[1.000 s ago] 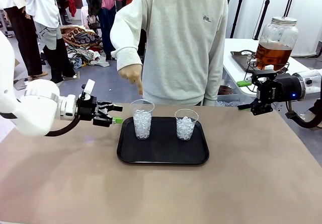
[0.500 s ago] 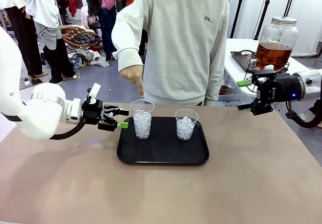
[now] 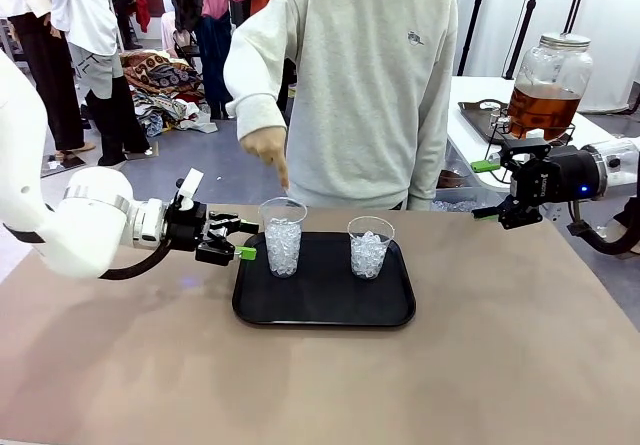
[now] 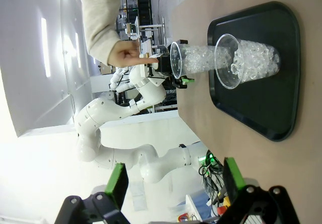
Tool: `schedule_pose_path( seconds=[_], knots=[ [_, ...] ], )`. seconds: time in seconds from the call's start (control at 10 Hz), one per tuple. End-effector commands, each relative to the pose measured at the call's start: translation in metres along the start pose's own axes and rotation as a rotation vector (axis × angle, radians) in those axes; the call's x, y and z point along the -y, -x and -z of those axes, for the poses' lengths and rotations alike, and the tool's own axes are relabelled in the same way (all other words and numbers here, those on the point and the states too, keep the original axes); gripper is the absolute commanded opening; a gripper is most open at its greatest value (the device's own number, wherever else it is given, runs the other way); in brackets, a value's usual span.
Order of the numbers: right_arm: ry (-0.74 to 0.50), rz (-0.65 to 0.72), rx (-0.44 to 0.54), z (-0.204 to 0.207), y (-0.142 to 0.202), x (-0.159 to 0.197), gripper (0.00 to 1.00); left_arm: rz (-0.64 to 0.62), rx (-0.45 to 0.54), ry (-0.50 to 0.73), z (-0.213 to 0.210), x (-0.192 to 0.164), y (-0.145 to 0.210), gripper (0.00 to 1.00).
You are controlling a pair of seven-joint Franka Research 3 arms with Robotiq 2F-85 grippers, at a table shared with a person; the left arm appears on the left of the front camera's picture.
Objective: Pour the drink into the iced cup.
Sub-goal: Pick up the iced cup indicated by the human and present it to them.
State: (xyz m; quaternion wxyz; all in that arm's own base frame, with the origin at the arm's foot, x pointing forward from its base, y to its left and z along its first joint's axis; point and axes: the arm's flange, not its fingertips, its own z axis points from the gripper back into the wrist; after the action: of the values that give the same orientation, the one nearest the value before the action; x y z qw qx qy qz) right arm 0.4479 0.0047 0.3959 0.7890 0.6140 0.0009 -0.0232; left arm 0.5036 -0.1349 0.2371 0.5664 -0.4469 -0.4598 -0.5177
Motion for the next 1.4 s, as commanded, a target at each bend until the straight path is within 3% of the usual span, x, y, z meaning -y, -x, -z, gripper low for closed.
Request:
schedule_pose_path(
  seconds=[0.0,1.3],
  knots=[
    [0.0,0.001,0.005,0.001,0.0,-0.001,1.0,-0.001,0.006,-0.004,0.001,0.0,-0.001,1.0],
    [0.0,0.001,0.005,0.001,0.0,-0.001,1.0,0.014,0.013,-0.01,0.033,-0.016,-0.003,1.0]
  ],
)
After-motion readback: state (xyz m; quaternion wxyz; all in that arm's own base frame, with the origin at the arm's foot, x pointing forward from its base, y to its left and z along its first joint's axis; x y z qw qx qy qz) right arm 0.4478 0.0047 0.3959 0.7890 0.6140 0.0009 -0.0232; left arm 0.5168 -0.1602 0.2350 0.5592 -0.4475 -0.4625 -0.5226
